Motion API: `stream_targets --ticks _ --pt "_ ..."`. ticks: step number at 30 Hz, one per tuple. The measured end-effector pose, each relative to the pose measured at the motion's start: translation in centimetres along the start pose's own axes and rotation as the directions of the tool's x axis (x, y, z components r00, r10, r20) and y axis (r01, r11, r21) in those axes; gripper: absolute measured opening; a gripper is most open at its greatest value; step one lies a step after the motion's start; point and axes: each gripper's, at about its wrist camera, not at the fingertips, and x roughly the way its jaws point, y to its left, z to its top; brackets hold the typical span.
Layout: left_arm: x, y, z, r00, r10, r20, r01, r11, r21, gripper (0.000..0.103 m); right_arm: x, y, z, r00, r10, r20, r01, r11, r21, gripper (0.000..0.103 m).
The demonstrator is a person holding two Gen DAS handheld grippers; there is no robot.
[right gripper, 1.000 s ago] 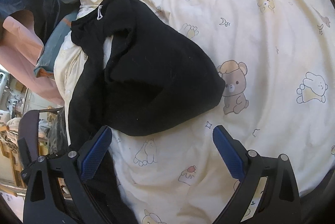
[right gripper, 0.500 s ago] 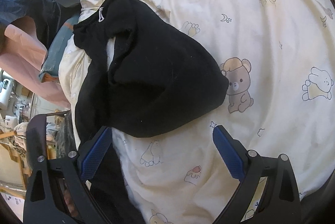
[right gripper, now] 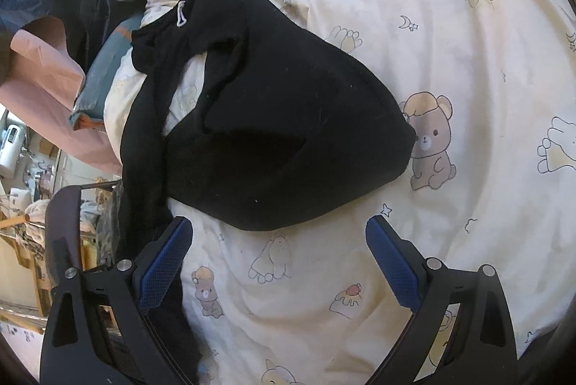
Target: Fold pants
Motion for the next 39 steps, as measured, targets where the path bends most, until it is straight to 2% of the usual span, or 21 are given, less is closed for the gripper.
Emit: stream_targets --ticks 1,3,5,8,12,13,16,18,20,22,25,26,27,28,30,31,32,35,36,38,39 --pt "0.2 -0.3 -0.1 0.999 0.049 0.001 -0.049 0.999 0.007 0.031 0.0 -0.1 0.0 1.0 -0.002 -0.002 0.002 1.0 0.002 0.099" --pt "0.1 -0.8 -0.4 0.993 0.115 0.013 -0.115 0.993 0.009 0.051 0.0 -0.2 -0.1 1.0 -0.003 -0.002 0.003 1.0 0.009 0.099" --pt "-0.7 -1.5 -0.7 0.993 0.111 0.026 -0.112 0.994 0.019 0.059 0.0 -0.2 0.0 1.0 0.0 -0.003 0.0 1.0 0.014 0.099" --pt "-3.5 -3.3 -1.0 0.986 0.115 0.123 -0.123 0.99 0.066 0.062 0.2 -0.2 0.0 1.0 0.009 -0.006 -0.009 1.0 0.02 0.099" --pt "-6.9 -8.3 -1.3 0.955 0.098 0.28 -0.154 0.97 0.188 0.079 0.5 0.1 -0.1 0.999 0.037 -0.022 -0.036 0.999 0.023 0.099" --pt "-7.2 -9.7 -1.1 0.951 0.089 0.298 -0.16 0.961 0.225 0.079 0.5 0.3 -0.1 0.999 0.043 -0.025 -0.042 0.999 0.018 0.099" --pt "-6.5 -14.3 0.3 0.959 0.039 0.28 -0.135 0.933 0.334 0.079 0.5 0.5 0.1 0.998 0.056 -0.029 -0.055 0.998 0.013 0.099" --pt "-4.7 -17.6 0.9 0.961 0.051 0.273 -0.156 0.912 0.379 0.079 0.6 0.3 0.3 0.997 0.069 -0.035 -0.068 0.997 0.026 0.099" --pt "-2.7 -20.0 2.0 0.947 0.104 0.303 -0.227 0.886 0.404 0.078 0.7 0.1 0.5 0.996 0.079 -0.041 -0.077 0.996 0.036 0.099" --pt "-0.5 -21.1 3.2 0.921 0.177 0.346 -0.32 0.85 0.417 0.078 0.7 0.0 0.6 0.997 0.06 -0.041 -0.059 0.998 0.021 0.099" --pt "1.9 -22.1 5.1 0.913 0.231 0.338 -0.366 0.829 0.423 0.058 0.7 -0.5 0.7 0.998 0.039 -0.046 -0.038 0.999 0.023 0.099" --pt "2.3 -22.2 5.6 0.91 0.237 0.34 -0.373 0.825 0.424 0.03 0.8 -0.8 0.8 0.998 0.046 -0.053 -0.044 0.998 0.036 0.099" --pt "2.2 -22.0 6.0 0.915 0.224 0.335 -0.359 0.832 0.423 0.004 0.8 -0.9 0.9 0.997 0.05 -0.057 -0.047 0.998 0.043 0.099" --pt "2.2 -21.7 6.5 0.925 0.204 0.322 -0.332 0.846 0.417 0.004 0.9 -0.9 0.9 0.997 0.051 -0.059 -0.049 0.998 0.047 0.099" --pt "0.0 -20.7 6.9 0.943 0.107 0.314 -0.225 0.902 0.369 0.004 0.9 -0.4 1.0 0.997 0.052 -0.059 -0.051 0.998 0.027 0.099" --pt "-1.5 -20.1 6.7 0.952 0.038 0.305 -0.156 0.916 0.37 0.004 0.9 -0.1 1.0 0.997 0.052 -0.059 -0.052 0.999 0.013 0.099" --pt "-2.4 -19.8 6.5 0.954 0.004 0.301 -0.124 0.917 0.38 0.004 0.8 0.3 1.0 0.997 0.052 -0.058 -0.052 0.999 -0.001 0.099" --pt "-6.5 -16.6 6.5 0.942 -0.125 0.311 0.013 0.941 0.338 0.004 1.1 1.1 0.8 0.996 0.046 -0.072 -0.049 0.998 -0.043 0.099" --pt "-7.6 -14.5 6.9 0.937 -0.163 0.31 0.071 0.955 0.288 0.004 1.2 1.1 0.7 0.996 0.043 -0.075 -0.047 0.998 -0.046 0.099" --pt "-8.2 -9.8 8.1 0.93 -0.177 0.322 0.134 0.979 0.153 0.004 1.5 1.0 0.6 0.995 0.041 -0.086 -0.044 0.998 -0.038 0.099" --pt "-7.6 -8.2 8.7 0.934 -0.157 0.321 0.13 0.986 0.104 0.004 1.6 0.9 0.6 0.995 0.04 -0.09 -0.043 0.998 -0.034 0.099"
